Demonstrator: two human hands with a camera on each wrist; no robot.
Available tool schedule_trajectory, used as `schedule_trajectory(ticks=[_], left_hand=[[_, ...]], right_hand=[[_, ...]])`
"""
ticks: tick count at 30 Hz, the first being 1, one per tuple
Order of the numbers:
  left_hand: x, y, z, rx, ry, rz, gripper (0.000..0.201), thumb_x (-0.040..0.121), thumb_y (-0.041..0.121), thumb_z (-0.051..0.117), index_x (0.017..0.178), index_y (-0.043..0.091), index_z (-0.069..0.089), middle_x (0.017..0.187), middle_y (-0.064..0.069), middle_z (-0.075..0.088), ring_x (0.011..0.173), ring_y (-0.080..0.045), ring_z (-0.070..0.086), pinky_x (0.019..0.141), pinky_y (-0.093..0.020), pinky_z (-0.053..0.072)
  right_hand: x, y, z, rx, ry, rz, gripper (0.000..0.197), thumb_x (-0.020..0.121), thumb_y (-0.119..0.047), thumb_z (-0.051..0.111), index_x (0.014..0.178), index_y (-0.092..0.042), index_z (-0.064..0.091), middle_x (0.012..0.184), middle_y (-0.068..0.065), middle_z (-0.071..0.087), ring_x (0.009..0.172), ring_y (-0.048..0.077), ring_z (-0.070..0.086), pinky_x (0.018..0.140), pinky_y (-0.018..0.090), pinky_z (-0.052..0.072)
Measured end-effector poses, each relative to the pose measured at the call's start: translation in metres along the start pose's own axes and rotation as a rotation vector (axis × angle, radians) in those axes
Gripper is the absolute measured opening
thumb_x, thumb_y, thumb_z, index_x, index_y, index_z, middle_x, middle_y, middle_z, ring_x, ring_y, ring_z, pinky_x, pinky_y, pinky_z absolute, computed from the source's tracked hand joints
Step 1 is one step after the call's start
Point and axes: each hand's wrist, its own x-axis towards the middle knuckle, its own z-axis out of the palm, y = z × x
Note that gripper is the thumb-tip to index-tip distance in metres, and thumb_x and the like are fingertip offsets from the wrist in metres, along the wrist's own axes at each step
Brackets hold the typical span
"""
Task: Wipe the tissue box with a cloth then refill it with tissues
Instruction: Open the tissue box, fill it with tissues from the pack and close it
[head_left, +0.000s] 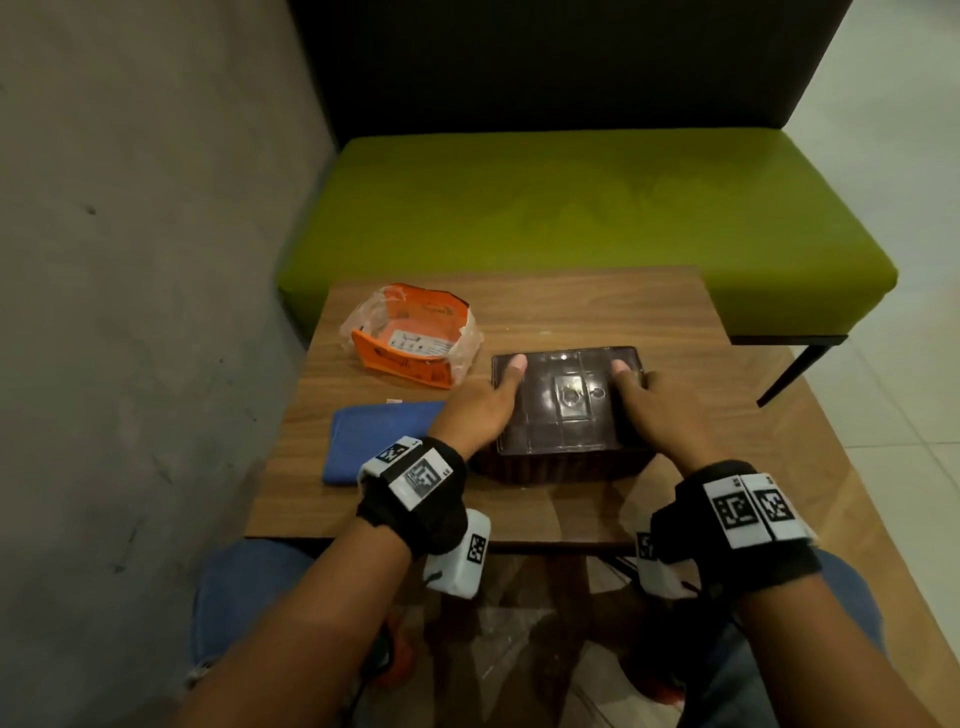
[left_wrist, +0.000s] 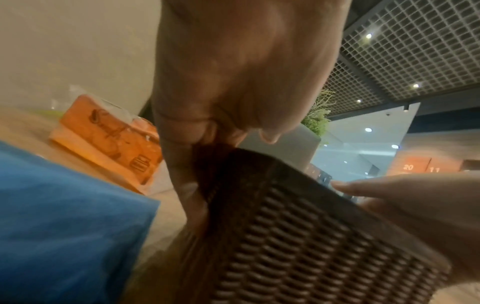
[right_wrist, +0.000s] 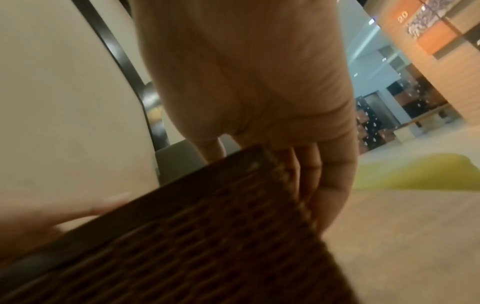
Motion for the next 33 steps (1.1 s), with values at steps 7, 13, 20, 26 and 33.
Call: schedule_trajectory(ticks=[7,13,20,26,33], left_hand=[[-0.016,0.010,-0.010,-0.212,0.172,0.212,0.064,0.092,0.064,0.022,0.128,0.020,0.052,0.122,-0.009,0.061,0.111,-0.025,0.057,0.095,-0.043,0.046],[-0.026,-0.008,-0.003,-0.484,0.213,0.359,0.026,0.091,0.028,0.058,0.110,0.013,0.047,0.119,-0.008,0.059,0.113,-0.019,0.058,0.095,-0.037,0.050],[-0.034,-0.040,-0.006,-0.431,0.011,0.475,0.035,0.078,-0.004,0.067,0.098,0.014,0.043,0.109,-0.003,0.053,0.116,-0.022,0.056,0.094,-0.034,0.050],[-0.040,-0.033,-0.022,-0.128,-0.059,0.496,0.022,0.082,-0.003,0.061,0.093,0.016,0.057,0.097,0.003,0.059,0.097,-0.005,0.058,0.086,-0.015,0.045],[-0.011,0.030,-0.007,0.648,0.088,0.704,0.025,0.086,0.033,0.062,0.110,0.027,0.064,0.133,0.001,0.044,0.127,-0.018,0.032,0.100,-0.035,0.026]], right_hand=[[-0.014,-0.004,-0.004,0.380,0.162,-0.212,0.046,0.088,-0.060,0.053,0.110,-0.019,0.049,0.102,-0.002,0.062,0.095,0.019,0.062,0.083,0.042,0.051],[-0.021,0.019,0.014,0.587,0.218,-0.290,0.074,0.076,-0.049,0.075,0.135,-0.024,0.039,0.121,0.010,0.052,0.105,0.019,0.059,0.085,0.031,0.054],[-0.035,0.053,0.028,0.504,0.184,-0.329,0.082,0.066,-0.021,0.087,0.134,-0.024,0.041,0.135,0.003,0.039,0.119,0.011,0.046,0.090,0.028,0.049],[-0.046,0.060,0.028,0.373,0.176,-0.350,0.092,0.062,-0.022,0.089,0.136,-0.018,0.034,0.135,0.006,0.036,0.117,0.012,0.042,0.100,0.035,0.046],[-0.036,0.015,0.025,-0.164,0.222,-0.518,0.116,0.057,-0.082,0.060,0.150,-0.022,0.026,0.158,0.007,0.019,0.145,0.028,0.017,0.115,0.059,0.017]])
